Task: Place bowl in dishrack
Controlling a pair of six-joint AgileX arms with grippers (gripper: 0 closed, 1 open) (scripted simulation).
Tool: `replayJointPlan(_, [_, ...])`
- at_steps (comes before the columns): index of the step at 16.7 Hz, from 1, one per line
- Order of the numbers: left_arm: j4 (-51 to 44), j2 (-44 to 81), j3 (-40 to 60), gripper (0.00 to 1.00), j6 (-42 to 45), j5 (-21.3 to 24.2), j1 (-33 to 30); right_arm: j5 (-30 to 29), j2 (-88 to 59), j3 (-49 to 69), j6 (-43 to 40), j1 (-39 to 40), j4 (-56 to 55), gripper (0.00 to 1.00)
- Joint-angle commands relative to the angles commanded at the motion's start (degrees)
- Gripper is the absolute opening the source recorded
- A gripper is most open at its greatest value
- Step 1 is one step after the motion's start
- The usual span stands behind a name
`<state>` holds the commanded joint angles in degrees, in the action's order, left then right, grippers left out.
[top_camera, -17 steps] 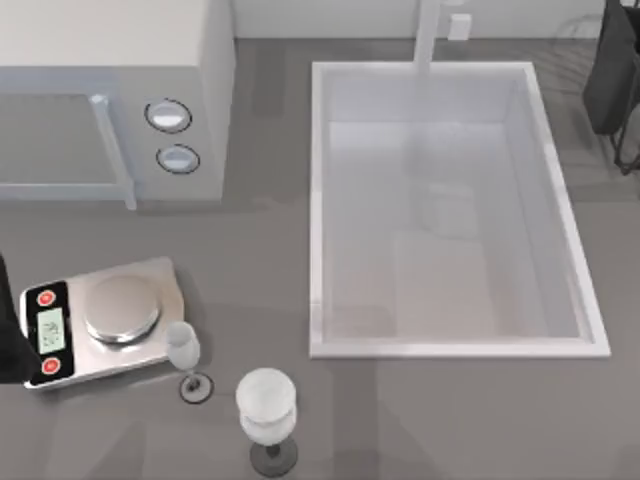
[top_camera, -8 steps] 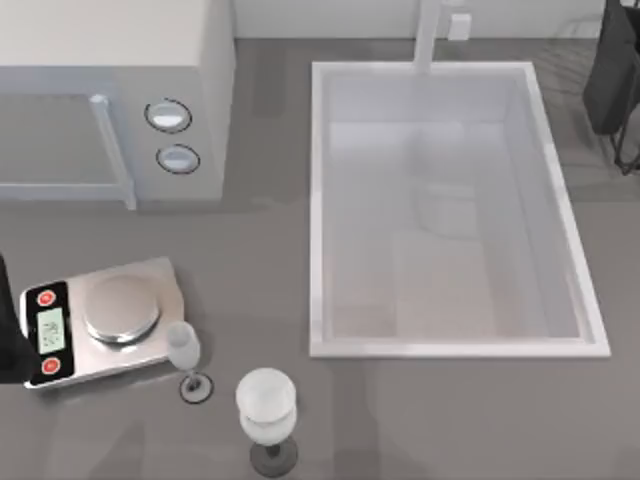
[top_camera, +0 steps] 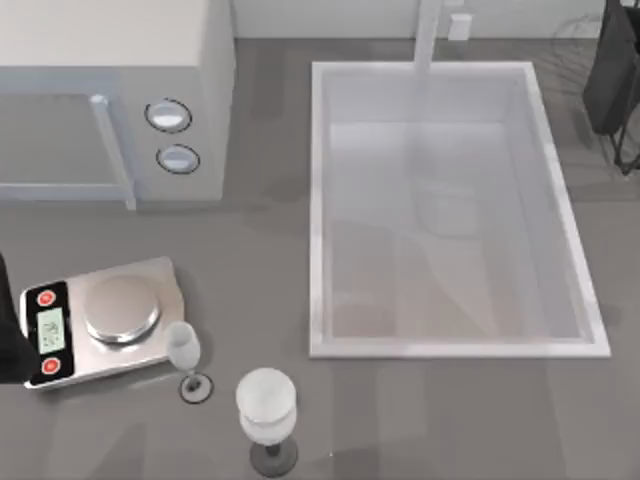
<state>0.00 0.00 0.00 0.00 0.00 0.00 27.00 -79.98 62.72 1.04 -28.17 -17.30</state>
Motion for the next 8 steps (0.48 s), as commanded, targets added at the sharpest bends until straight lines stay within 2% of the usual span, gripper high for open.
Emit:
replayJointPlan(4, [0.0, 0.0, 0.0, 1.0, 0.0, 0.0, 0.0, -5.9, -13.4, -3.5, -0.1, 5.6, -18.1, 0.0])
replayJointPlan(8, [0.0, 0.0, 0.0, 1.0, 0.0, 0.0, 0.0, -10.4, -21.7, -6.2, -0.1, 9.9, -28.4, 0.0])
